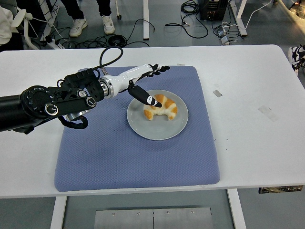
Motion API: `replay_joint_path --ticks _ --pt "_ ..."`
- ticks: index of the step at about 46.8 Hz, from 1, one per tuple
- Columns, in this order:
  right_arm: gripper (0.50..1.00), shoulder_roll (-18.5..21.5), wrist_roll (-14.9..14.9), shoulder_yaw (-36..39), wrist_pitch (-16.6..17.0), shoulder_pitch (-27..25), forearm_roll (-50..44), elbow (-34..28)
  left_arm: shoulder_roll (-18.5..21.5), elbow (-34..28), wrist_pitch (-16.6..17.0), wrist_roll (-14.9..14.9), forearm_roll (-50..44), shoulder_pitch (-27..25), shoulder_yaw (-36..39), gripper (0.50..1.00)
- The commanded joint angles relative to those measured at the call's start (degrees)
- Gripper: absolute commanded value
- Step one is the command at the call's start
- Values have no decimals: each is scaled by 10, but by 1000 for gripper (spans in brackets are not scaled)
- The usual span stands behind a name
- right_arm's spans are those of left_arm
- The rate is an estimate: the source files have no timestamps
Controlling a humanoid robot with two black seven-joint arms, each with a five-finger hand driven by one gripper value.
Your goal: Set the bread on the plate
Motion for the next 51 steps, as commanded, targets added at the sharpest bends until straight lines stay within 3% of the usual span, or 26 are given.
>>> replay_joint_path --ticks 1,21,51 --pt "1000 0 0 0 0 0 0 -1 1 1 0 0 -3 2 -8 980" --pt "1000 0 0 0 0 0 0 0 47 1 -4 -2 -42 11 -63 980" --pt "1000 0 0 1 0 0 0 -1 106 5 -10 -2 -66 104 -274 980"
